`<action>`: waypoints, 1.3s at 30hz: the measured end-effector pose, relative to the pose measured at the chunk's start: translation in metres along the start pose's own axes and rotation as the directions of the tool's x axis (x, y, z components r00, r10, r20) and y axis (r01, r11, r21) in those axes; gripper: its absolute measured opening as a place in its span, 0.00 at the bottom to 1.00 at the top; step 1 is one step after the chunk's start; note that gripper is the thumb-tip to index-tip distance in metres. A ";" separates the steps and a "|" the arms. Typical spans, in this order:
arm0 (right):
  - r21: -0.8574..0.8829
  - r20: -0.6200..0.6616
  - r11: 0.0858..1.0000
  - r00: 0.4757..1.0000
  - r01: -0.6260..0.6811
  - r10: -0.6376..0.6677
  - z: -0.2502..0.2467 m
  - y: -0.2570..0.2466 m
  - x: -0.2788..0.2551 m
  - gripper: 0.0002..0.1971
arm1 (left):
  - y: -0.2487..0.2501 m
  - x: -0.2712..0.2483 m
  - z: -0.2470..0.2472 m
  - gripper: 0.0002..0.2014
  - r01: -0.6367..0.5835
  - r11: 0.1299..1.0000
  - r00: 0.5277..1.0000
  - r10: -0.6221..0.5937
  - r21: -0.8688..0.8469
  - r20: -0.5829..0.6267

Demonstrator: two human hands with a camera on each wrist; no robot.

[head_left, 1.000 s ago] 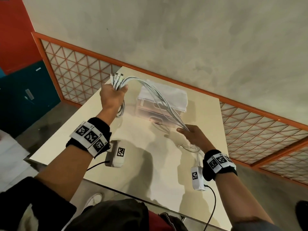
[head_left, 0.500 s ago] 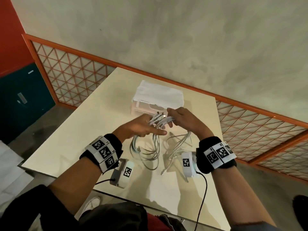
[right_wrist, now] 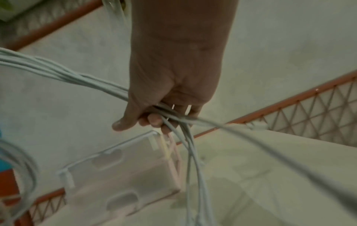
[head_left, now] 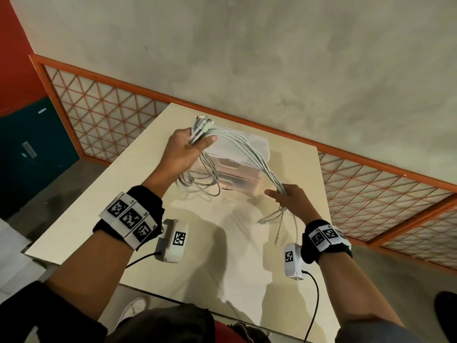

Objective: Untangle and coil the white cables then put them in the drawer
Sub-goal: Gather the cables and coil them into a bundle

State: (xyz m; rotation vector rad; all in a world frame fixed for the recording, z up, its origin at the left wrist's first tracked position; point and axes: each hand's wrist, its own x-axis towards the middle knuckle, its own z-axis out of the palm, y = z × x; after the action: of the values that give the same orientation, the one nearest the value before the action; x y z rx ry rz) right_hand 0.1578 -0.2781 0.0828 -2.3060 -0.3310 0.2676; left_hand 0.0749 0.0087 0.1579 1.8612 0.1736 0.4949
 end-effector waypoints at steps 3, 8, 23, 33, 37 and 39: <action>-0.012 -0.031 0.999 0.999 -0.043 0.042 0.001 0.014 0.000 0.22 | 0.000 -0.001 0.005 0.17 -0.017 1.000 0.998 0.017 0.006 -0.060; -0.085 0.044 0.984 0.986 -0.159 0.163 0.009 0.023 0.008 0.23 | -0.004 0.001 0.017 0.20 0.038 0.998 0.985 -0.046 -0.052 -0.164; -0.402 -0.037 0.858 0.942 -0.320 0.334 0.011 0.049 0.002 0.20 | -0.001 -0.001 0.016 0.14 0.037 0.991 0.999 -0.041 0.125 0.028; -0.553 0.164 0.819 0.944 -0.153 0.287 0.002 -0.011 0.012 0.27 | -0.002 -0.014 0.035 0.22 0.158 0.982 0.986 -0.152 -0.108 0.066; -0.037 0.306 0.993 0.948 0.110 -0.093 0.019 -0.073 0.008 0.16 | 0.007 -0.015 0.049 0.23 0.271 0.877 0.961 -0.268 -0.396 0.065; 0.128 0.407 0.987 0.902 0.101 -0.145 0.033 -0.107 -0.005 0.24 | 0.011 -0.016 0.051 0.23 0.240 0.862 0.968 -0.245 -0.447 0.046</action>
State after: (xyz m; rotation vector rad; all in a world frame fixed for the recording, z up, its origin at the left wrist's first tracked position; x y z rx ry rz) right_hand 0.1263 -0.1860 0.1390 -2.1003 -0.6589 0.6999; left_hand 0.0804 -0.0448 0.1504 1.3574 0.2741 0.3350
